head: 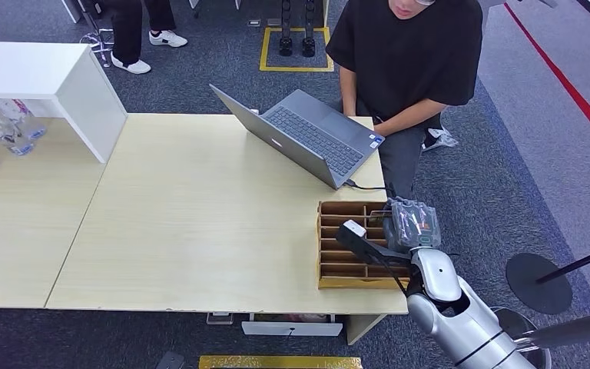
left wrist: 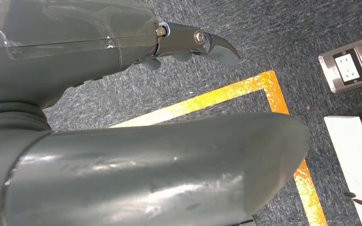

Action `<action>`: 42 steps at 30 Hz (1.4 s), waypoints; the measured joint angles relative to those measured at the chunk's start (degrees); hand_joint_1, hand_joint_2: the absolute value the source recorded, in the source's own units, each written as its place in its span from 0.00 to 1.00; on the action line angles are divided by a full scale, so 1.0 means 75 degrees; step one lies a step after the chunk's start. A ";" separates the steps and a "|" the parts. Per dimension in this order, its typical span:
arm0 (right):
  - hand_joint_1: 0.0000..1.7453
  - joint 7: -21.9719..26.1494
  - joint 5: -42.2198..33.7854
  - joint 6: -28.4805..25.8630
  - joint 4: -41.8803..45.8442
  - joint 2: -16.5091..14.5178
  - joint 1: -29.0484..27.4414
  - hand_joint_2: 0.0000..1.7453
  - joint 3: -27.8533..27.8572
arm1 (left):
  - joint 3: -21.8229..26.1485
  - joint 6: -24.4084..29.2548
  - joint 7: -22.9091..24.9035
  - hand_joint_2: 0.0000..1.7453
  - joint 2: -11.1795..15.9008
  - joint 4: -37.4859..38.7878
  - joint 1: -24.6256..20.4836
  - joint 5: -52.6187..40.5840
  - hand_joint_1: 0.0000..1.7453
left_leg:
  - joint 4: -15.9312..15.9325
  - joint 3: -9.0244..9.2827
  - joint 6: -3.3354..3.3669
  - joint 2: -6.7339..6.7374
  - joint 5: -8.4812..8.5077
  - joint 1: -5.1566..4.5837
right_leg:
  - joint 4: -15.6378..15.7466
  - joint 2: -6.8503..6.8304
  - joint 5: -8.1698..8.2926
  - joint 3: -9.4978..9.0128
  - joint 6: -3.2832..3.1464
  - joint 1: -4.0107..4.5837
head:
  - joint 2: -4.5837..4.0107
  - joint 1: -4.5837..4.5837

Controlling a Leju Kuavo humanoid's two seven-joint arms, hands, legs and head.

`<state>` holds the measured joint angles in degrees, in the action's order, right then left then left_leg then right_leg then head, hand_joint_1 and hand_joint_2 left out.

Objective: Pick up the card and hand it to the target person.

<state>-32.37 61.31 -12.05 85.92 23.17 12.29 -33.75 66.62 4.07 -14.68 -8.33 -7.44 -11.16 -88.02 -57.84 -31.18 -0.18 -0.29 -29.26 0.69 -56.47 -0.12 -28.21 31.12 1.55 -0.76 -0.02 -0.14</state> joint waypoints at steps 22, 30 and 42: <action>0.93 0.0009 -0.0144 -0.0395 0.0105 0.0003 -0.0010 1.00 0.0014 | 0.0000 0.0020 -0.0014 0.00 0.0000 0.0001 0.0002 0.0000 0.00 | 0.0000 -0.0001 0.0000 0.0000 0.0000 0.0000 | 0.0000 0.0000 0.0000 0.0000 0.0000 0.0000 | 0.0000 -0.0001; 0.94 -0.0073 -0.0156 -0.0461 0.0720 0.0113 -0.0004 1.00 0.0154 | 0.0001 0.0021 -0.0036 0.00 0.0003 -0.0001 0.0008 0.0000 0.00 | 0.0000 -0.0002 0.0000 0.0000 0.0000 0.0000 | 0.0000 0.0000 0.0000 0.0000 0.0000 0.0000 | 0.0000 -0.0001; 1.00 -0.0178 -0.0534 -0.0605 0.1793 0.0267 0.0024 1.00 0.0445 | 0.0003 0.0044 -0.0057 0.00 0.0009 0.0001 0.0022 0.0000 0.00 | 0.0000 -0.0001 0.0000 0.0000 0.0000 0.0000 | 0.0000 -0.0001 0.0000 0.0000 0.0000 0.0000 | 0.0000 -0.0001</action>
<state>-33.70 57.31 -16.59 99.37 25.17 12.47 -30.41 66.64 4.39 -15.10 -8.26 -7.44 -11.00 -88.02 -57.84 -31.19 -0.18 -0.29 -29.26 0.69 -56.47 -0.12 -28.21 31.12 1.55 -0.76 -0.02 -0.14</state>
